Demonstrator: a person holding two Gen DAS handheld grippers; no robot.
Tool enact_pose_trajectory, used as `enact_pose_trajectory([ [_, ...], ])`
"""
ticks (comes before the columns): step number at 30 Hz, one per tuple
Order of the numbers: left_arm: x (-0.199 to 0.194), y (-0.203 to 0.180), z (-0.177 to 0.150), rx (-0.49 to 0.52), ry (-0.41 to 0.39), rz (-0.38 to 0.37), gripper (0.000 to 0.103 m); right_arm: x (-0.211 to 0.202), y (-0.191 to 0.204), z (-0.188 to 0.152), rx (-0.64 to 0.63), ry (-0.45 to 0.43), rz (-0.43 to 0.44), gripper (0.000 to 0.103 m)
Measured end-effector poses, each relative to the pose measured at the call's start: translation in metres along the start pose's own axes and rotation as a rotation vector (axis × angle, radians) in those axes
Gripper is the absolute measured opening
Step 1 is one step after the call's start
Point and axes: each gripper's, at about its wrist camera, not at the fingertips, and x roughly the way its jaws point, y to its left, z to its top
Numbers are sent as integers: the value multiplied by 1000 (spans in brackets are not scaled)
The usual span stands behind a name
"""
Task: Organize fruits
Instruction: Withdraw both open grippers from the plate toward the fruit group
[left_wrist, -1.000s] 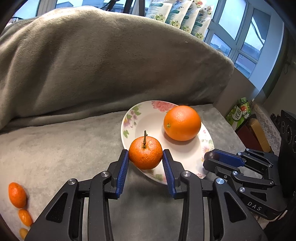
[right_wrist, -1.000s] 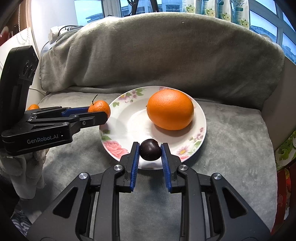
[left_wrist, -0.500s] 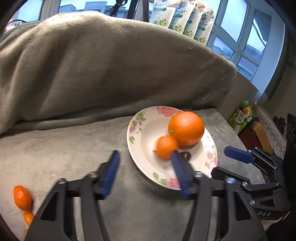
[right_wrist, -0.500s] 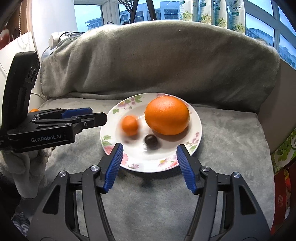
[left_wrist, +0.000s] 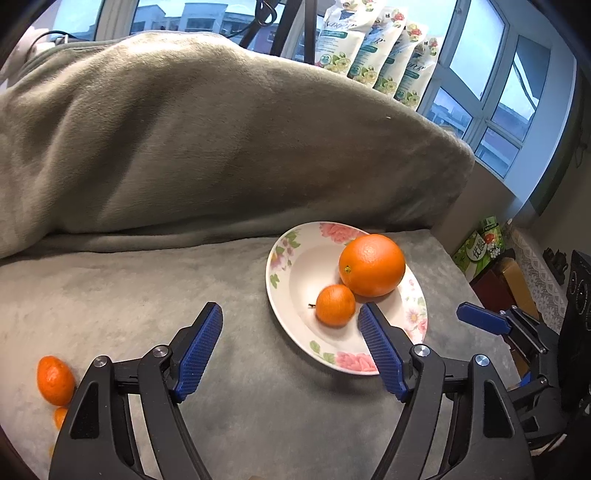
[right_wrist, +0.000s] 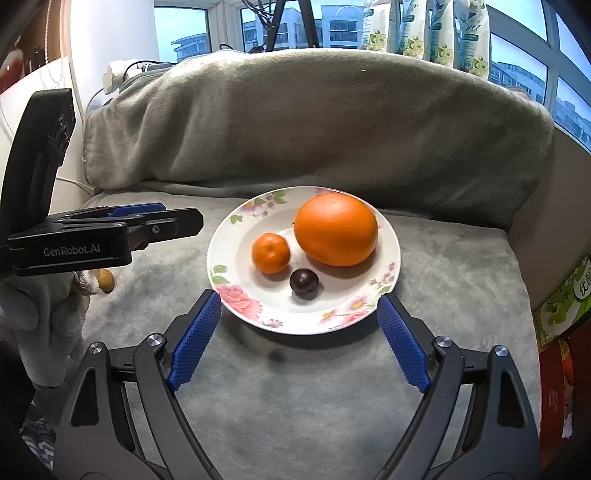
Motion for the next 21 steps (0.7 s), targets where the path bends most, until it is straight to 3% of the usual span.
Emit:
enact_pose_trajectory([
  [11,-40,19,-9,4,-63,27,77,-8,24,3,-11,-12,51,89],
  [21,-83,62,-26,-30,-108,107,76,-4,57,8,-45,-4,130,89],
])
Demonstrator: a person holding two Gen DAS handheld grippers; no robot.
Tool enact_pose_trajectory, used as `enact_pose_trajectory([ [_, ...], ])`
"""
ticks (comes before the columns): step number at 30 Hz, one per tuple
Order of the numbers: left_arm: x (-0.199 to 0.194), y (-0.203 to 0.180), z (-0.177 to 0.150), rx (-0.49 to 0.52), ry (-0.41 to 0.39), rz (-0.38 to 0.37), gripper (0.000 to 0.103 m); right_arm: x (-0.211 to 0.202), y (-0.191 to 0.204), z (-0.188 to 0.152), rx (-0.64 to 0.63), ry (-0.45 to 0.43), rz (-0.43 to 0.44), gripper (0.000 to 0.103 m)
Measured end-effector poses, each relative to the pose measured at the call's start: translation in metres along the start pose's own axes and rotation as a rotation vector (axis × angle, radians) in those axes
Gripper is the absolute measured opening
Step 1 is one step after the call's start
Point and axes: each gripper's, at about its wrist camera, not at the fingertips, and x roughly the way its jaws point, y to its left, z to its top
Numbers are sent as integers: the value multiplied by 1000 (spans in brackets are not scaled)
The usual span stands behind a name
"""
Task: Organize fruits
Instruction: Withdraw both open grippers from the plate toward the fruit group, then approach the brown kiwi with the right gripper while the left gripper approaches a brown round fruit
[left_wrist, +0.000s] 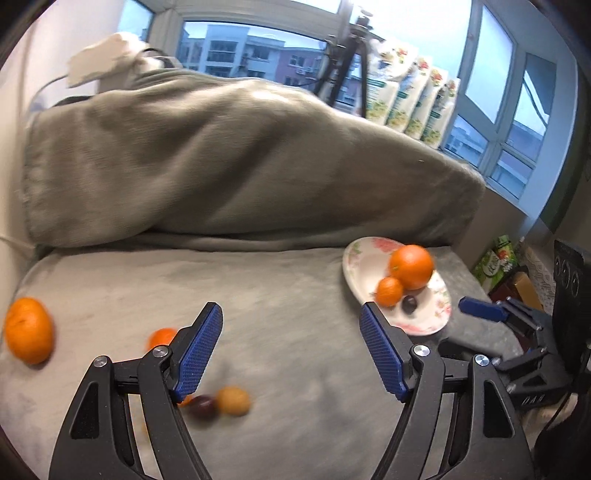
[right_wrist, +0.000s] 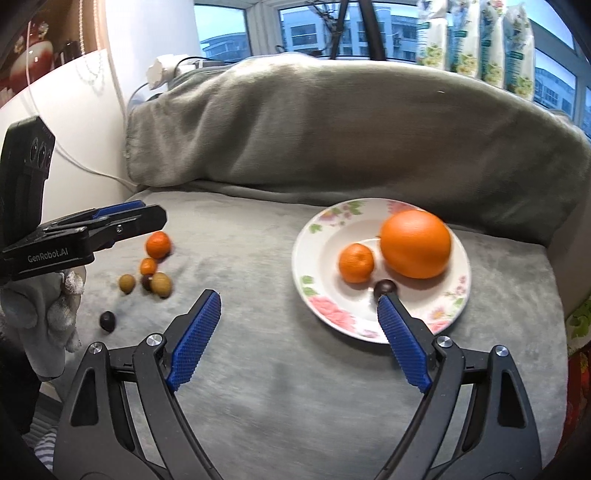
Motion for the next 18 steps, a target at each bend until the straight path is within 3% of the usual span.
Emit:
enact_pose_trajectory([
  [7,-18,44,-25,-35,35,62,73,16,30,7,-59,17,71,89],
  [16,-25,84,-62,-103,114,82,54,42,73,9,-154,45,165,88],
  [18,-24,87,-69,-106,127,84,51,48,80,9,-171,54,179,82],
])
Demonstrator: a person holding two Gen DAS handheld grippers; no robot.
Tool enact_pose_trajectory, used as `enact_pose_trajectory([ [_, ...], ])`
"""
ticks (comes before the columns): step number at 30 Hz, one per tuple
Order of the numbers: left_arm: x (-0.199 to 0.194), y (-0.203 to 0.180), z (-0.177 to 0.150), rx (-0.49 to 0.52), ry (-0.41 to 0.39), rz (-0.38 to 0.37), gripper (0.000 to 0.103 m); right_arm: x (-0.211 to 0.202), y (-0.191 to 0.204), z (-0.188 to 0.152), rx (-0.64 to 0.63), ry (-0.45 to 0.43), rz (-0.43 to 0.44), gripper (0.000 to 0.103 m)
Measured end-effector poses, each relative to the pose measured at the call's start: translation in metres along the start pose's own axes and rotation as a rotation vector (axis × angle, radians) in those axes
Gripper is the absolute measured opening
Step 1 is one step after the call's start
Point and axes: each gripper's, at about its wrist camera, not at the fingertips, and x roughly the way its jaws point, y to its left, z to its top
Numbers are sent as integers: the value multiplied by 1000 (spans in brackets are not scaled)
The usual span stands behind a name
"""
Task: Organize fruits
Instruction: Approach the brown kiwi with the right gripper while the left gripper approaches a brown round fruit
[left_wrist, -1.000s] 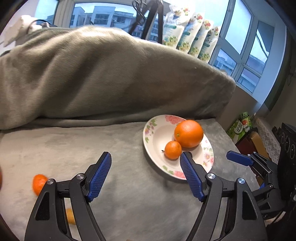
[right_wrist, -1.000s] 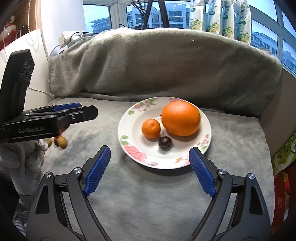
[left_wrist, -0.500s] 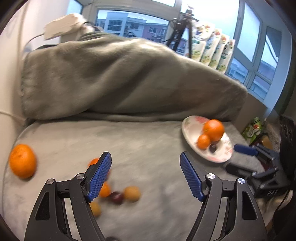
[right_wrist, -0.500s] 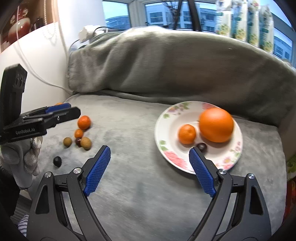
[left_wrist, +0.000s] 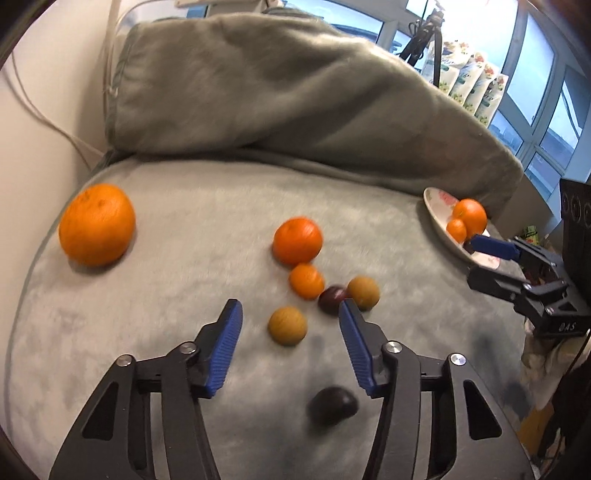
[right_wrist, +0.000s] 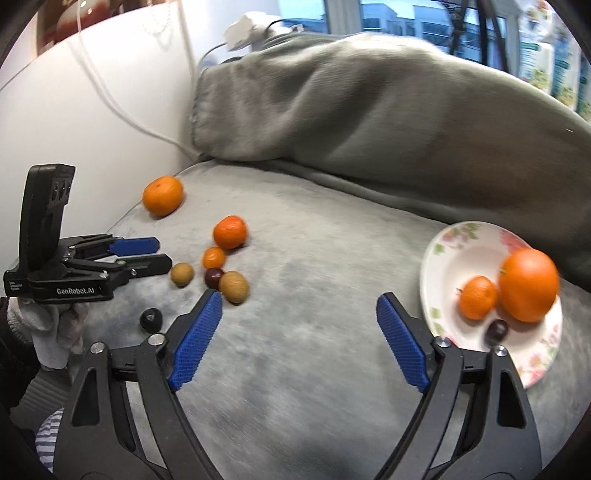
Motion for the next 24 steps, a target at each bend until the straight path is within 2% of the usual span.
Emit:
enact_pose_trajectory([
  [2,2,1,-3,-3,8,-2,46,10,7,2,-21,21,21,73],
  [5,5,3,-7,1,18,-9,41,22,16,4,-48,47,46,66],
  [10,13,4,-8,-2,32,-20,38,39,27,7,-73,80,80,62],
  [13,17,5,-9,-8,43,-27,36,48,30,7,-77,101,90,56],
  [21,23,5,-11,-8,51,-23,33,65,37,8,-88,131,107,51],
  [24,26,4,-11,-9,54,-23,31,70,43,8,-100,140,103,45],
])
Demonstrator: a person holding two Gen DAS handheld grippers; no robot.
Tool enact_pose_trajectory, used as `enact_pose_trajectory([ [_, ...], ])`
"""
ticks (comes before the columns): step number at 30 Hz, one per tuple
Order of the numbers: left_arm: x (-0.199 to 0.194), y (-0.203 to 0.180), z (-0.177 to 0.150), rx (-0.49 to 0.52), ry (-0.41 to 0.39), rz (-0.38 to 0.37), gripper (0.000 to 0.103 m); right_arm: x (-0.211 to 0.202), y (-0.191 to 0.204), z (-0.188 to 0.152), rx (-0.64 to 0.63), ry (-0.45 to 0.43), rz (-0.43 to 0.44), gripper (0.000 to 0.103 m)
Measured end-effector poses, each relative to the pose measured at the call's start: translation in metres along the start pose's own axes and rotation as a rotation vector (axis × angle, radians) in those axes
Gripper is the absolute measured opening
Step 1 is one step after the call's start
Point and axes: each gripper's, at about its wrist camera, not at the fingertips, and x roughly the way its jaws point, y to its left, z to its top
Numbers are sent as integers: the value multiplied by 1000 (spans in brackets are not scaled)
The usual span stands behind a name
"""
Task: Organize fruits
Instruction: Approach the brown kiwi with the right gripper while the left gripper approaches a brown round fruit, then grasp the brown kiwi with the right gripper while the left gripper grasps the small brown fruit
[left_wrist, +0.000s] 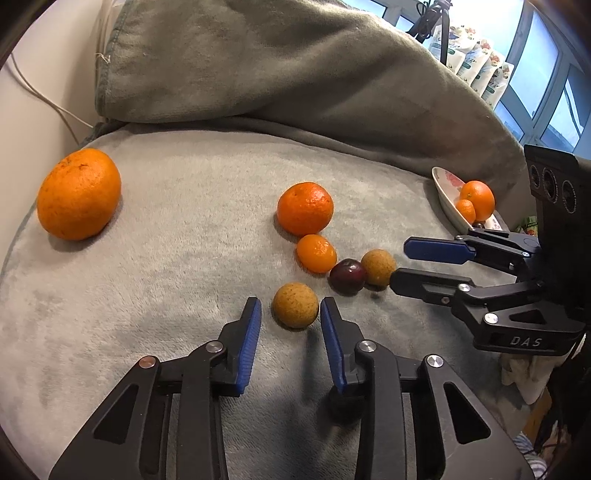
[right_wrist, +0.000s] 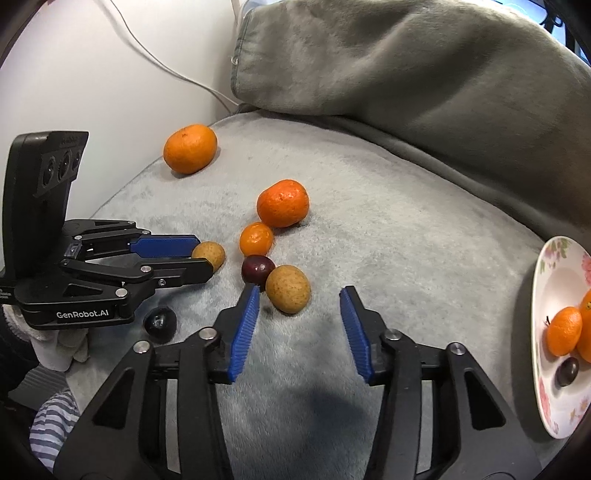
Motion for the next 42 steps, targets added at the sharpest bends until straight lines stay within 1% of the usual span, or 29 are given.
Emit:
enact_pose_trajectory([
  [6,1,1,0,-3,0,-2,29,6,2,1,6,12,3,43],
  [8,1,1,0,-1,0,-3,27,7,3,1,6,13,5,39],
  [18,2,0,1,3,-2,-3,24,10,8,3,-20,23,11,35],
  [20,1,-1,0,5,-2,-2,24,10,9,2,-22,24,12,30],
  [22,1,-2,1,7,-2,0,24,10,9,2,-21,25,20,28],
  [31,-5,-1,1,-7,-12,-3,24,7,6,2,-7,10,18,28],
  [37,-13,0,3,-13,-31,-9,24,-9,-7,-1,25,-22,5,28],
  [42,-19,-8,8,1,-49,-21,24,-27,-17,-7,44,-53,-18,28],
])
